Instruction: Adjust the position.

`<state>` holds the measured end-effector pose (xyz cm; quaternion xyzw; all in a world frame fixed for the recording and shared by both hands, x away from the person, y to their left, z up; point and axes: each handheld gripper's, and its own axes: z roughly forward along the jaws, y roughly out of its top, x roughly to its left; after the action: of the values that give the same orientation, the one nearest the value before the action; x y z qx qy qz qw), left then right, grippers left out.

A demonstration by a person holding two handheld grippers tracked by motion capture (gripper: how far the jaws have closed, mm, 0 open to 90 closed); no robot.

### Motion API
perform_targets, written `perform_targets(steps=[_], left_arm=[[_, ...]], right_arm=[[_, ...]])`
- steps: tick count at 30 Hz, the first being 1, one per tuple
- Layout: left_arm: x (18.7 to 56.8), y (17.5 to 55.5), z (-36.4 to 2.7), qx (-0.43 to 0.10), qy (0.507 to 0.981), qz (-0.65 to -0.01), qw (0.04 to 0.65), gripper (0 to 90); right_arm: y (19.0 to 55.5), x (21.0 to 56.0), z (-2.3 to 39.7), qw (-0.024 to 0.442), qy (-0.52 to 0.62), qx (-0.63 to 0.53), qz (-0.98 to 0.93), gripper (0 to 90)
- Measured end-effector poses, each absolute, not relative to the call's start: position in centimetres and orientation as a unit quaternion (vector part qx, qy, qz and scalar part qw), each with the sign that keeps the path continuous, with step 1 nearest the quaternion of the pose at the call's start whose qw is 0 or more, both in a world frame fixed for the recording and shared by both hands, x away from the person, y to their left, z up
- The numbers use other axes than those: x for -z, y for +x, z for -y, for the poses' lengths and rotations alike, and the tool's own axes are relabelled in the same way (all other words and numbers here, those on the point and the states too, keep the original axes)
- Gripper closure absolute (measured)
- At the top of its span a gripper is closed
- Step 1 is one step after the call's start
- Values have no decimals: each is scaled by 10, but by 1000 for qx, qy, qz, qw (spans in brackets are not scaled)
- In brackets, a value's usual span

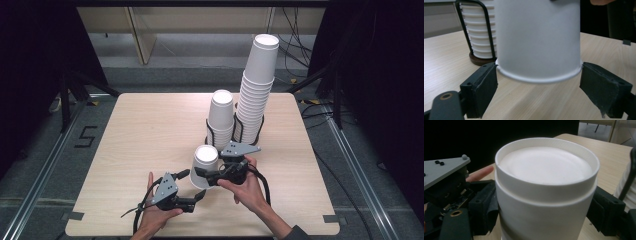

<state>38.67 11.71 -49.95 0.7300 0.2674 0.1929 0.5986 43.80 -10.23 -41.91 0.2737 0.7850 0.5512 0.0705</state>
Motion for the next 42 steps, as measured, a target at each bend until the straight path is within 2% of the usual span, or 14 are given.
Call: perform_targets(steps=[2, 4, 7, 9, 16, 23, 32, 42], left_arm=[[500, 388, -115, -191, 723, -265, 609, 93], [499, 388, -115, -193, 727, -273, 600, 55], [500, 389, -115, -185, 723, -281, 604, 27], [500, 389, -114, -181, 719, -283, 609, 18], [498, 387, -113, -193, 712, -278, 615, 16], [498, 388, -114, -191, 715, -268, 617, 36], [493, 389, -118, -202, 754, -246, 575, 72], [488, 387, -121, -221, 802, -194, 519, 81]], right_arm=[[437, 419, 101, 74, 272, -552, -785, 211], [436, 420, 98, 56, 274, -562, -779, 211], [434, 419, 96, 57, 270, -567, -776, 212], [432, 419, 94, 42, 270, -571, -774, 212], [430, 421, 91, 16, 275, -583, -765, 211], [431, 422, 91, 12, 274, -586, -763, 207], [435, 419, 98, -11, 272, -564, -779, 159], [439, 404, 118, -22, 250, -524, -814, 157]])
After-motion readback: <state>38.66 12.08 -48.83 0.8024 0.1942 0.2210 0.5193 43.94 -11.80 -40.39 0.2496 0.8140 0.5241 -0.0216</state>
